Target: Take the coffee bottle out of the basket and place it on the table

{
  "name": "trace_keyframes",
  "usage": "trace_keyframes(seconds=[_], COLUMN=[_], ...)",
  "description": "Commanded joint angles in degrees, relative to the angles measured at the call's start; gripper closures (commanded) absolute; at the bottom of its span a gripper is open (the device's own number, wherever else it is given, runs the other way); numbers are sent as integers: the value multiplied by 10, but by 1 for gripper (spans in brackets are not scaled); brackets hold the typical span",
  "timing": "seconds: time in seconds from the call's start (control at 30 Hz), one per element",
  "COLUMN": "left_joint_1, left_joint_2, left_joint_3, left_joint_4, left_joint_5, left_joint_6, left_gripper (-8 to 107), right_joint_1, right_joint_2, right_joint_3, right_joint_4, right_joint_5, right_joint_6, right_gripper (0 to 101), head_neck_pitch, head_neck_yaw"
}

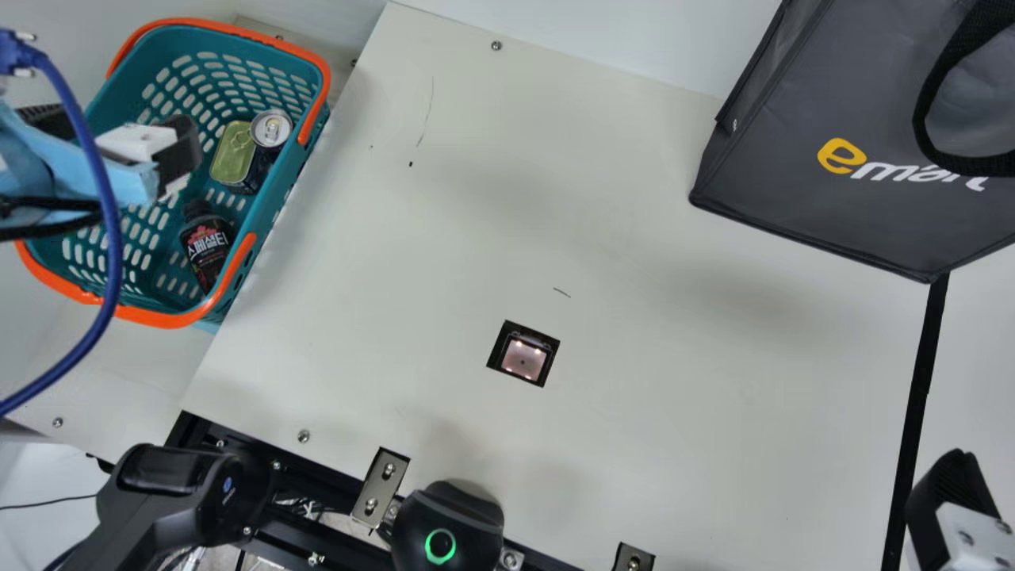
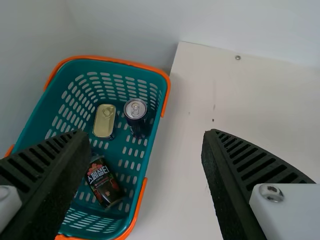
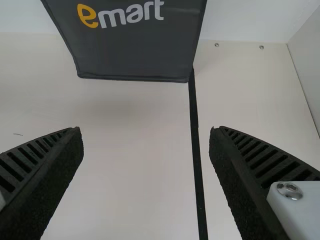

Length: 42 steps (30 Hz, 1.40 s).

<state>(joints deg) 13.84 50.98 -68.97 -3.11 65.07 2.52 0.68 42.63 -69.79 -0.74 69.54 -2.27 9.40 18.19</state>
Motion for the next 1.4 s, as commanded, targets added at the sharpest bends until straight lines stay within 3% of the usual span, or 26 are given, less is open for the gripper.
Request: trace_keyframes(seconds=[0.0, 0.7, 1.37], left_joint_1=[22, 179, 242], left_joint_2=[6, 61, 116], left_joint_3=[1, 20, 66], left_joint_4=[-8, -75, -99], left_joint_5=[-4, -57, -118], left_joint_6=[10, 108, 151], left_gripper=[9, 9, 9], right_joint_1=[0, 0, 0], right_joint_2=[0, 0, 0], right_joint_3=[0, 0, 0], right_joint_4=[0, 0, 0], right_joint_5=[0, 0, 0], right_joint_6=[0, 0, 0], right_gripper=[10, 10, 10], head_neck_pitch=[-15, -15, -15], head_neck_yaw=[2, 2, 2])
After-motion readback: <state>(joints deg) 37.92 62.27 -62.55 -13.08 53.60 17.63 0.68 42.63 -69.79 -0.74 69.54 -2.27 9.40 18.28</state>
